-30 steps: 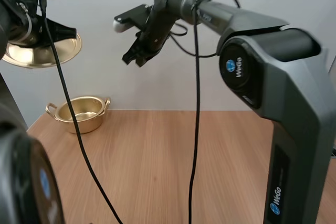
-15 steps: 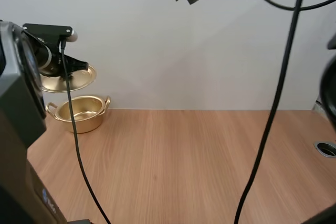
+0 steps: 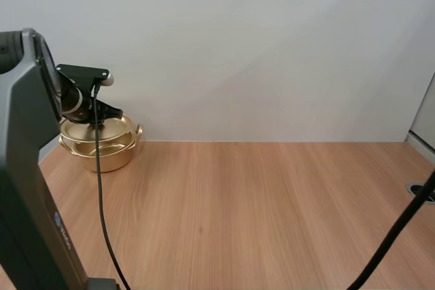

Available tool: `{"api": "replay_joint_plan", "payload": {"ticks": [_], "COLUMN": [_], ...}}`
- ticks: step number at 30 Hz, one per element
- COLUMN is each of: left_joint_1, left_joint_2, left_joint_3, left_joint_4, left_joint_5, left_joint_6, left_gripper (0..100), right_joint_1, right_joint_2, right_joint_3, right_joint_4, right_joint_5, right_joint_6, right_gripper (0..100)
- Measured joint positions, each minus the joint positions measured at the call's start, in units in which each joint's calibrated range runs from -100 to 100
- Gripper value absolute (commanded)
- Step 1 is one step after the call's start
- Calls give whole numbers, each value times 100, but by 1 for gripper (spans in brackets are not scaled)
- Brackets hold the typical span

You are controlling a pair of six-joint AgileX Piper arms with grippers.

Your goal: Open the pot, put the car inside, and close it

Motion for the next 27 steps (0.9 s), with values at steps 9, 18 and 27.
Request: {"api": "replay_joint_plan", "payload": {"ticks": [9, 18, 27], "left_joint_1": [-12, -12, -12], "left_joint_2": [778, 1042, 1208], "left_joint_3": [-440, -598, -598], "left_joint_4": [-286, -472, -512], "left_joint_5": [-43, -28, -166], "left_joint_6": [23, 35, 35], "left_gripper": [0, 0, 0], "right_joint_1": [0, 0, 0], "right_joint_2": [-44, -44, -44], "right_joint_3": [0, 0, 0], "right_joint_4": [-97, -123, -159], "right_joint_5": [0, 0, 0], "right_joint_6": [9, 0, 0], "right_gripper": [0, 0, 0]}}
